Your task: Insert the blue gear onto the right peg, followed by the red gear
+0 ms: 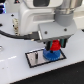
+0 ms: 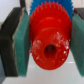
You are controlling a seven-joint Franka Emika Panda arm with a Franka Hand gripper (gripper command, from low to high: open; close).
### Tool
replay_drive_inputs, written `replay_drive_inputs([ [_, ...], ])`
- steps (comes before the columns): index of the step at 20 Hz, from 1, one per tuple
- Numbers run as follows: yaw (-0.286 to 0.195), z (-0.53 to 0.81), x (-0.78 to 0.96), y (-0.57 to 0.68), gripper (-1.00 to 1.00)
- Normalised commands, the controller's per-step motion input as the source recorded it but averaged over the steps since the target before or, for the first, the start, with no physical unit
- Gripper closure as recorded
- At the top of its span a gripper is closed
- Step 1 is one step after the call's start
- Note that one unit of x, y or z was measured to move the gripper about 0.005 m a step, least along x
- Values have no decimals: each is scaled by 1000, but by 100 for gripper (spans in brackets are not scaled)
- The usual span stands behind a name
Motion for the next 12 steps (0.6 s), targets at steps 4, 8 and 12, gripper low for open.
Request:
replay_drive_inputs([
  [4,0,-33,216,-149,100],
  [8,0,38,95,-141,100],
  [12,0,163,232,16,100],
])
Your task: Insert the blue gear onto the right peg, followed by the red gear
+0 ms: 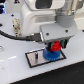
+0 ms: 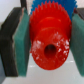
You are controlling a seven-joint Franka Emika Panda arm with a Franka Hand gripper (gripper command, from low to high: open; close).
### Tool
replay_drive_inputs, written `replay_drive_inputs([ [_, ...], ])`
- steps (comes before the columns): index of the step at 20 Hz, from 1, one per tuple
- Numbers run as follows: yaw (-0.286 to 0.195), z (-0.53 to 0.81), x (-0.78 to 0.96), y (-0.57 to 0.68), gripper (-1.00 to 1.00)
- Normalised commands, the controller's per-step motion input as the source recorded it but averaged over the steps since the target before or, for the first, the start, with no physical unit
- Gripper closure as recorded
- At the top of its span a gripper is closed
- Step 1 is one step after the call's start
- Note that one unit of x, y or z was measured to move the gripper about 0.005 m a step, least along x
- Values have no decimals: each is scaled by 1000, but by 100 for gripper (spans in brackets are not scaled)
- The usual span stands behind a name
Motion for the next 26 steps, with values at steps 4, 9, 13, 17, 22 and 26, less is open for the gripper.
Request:
replay_drive_inputs([
  [4,0,474,555,4,100],
  [9,0,77,174,-91,100],
  [13,0,-76,113,-129,100],
  [17,0,-140,68,-106,100],
  [22,0,-89,49,-48,100],
  [26,0,52,41,-11,100],
])
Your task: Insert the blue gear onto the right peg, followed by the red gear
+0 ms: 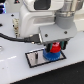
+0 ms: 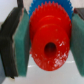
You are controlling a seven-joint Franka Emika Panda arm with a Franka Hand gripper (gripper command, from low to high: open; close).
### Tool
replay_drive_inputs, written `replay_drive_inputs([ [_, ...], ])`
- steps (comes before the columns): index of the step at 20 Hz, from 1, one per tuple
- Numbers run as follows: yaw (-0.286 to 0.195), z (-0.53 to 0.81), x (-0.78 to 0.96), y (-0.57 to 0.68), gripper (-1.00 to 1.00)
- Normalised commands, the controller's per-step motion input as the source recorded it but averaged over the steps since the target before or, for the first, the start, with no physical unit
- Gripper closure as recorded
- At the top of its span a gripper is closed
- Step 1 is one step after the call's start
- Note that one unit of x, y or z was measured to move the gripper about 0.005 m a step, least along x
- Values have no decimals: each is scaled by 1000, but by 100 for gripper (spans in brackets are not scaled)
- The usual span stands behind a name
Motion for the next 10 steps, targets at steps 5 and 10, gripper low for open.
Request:
replay_drive_inputs([
  [5,0,394,140,-46,100],
  [10,0,77,37,-31,100],
])
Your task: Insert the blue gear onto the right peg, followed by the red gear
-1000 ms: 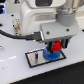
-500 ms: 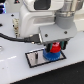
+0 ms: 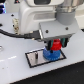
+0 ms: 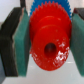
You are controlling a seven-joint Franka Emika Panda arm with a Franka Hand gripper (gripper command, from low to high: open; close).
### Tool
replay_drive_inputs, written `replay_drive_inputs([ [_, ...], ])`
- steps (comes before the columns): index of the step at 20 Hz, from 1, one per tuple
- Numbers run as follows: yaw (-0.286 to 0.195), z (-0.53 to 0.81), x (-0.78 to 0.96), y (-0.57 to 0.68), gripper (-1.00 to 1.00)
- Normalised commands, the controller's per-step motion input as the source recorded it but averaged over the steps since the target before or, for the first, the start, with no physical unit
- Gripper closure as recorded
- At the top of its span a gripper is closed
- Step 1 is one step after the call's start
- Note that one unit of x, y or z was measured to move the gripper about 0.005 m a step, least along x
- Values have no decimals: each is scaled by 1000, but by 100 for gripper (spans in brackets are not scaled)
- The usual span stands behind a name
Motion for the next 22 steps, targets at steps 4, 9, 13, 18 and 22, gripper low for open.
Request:
replay_drive_inputs([
  [4,0,-75,116,-88,100],
  [9,0,-205,51,-83,100],
  [13,0,-211,95,-79,100],
  [18,0,148,261,-17,100],
  [22,0,-10,124,-25,100],
])
